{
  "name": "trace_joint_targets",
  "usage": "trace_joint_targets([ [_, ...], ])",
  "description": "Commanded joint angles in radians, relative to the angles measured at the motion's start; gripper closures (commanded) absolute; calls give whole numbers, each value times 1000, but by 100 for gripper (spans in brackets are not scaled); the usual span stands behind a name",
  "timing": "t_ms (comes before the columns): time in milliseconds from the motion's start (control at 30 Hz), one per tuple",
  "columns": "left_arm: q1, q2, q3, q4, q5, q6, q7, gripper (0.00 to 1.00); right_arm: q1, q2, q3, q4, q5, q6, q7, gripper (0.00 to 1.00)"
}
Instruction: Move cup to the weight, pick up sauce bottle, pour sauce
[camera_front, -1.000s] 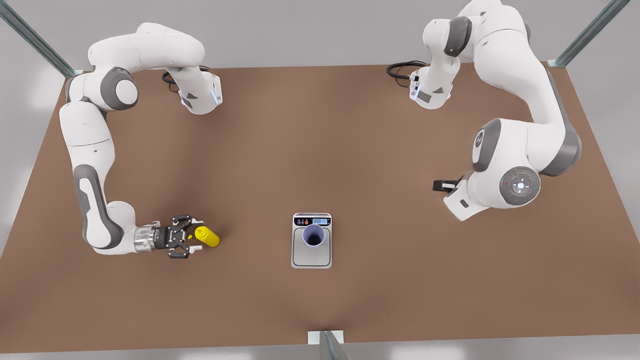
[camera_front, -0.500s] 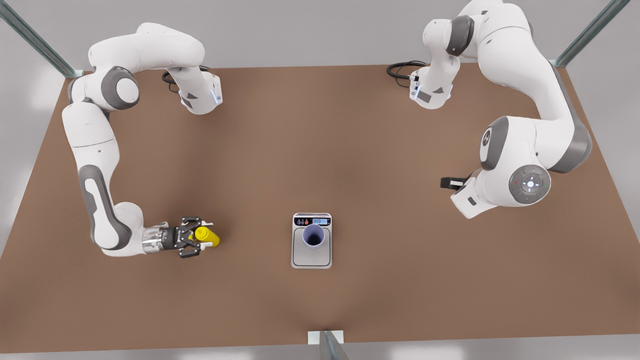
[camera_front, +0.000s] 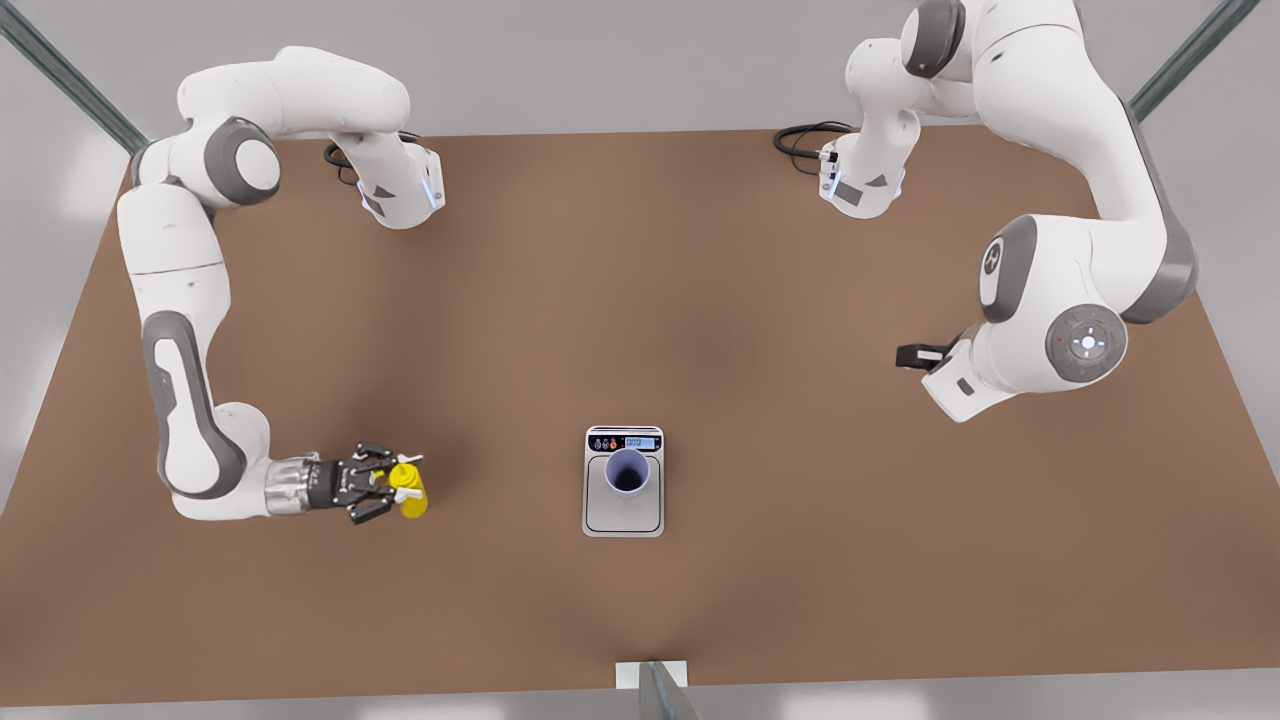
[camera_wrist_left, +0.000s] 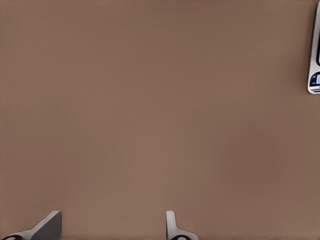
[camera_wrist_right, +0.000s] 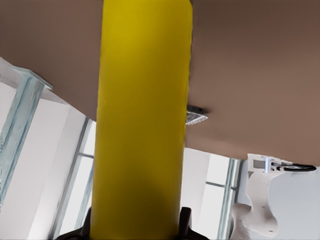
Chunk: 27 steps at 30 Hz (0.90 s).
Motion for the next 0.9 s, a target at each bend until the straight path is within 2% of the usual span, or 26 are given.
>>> trace_joint_targets([
  [0,0,1,-1,0,5,1,-1,0,11,-12,0,1,-17,0,26,79],
  [133,0,3,-1,-9,27,-42,3,0,91,-66,0,15,-16,171,104,79],
  [233,0,4,-1,-9,27,-48,5,0,207,-97,14,47,-31,392,203,78],
  [300,0,10,-1,-9,27,-46,3,0,253,-98,86,66,-76,559,250,78],
  [400,2,10,1,-9,27,-46,5,0,345,-77,137,89,-116,781,273,78],
  [567,11,18,1,-9,27,-45,5,0,394,-72,226,92,-476,884,270,79],
  [667,11,18,1,-9,27,-45,5,0,394,-66,273,84,-617,947,265,78],
  [867,11,20,1,-9,27,-45,6,0,436,-45,276,78,-918,1053,273,79],
])
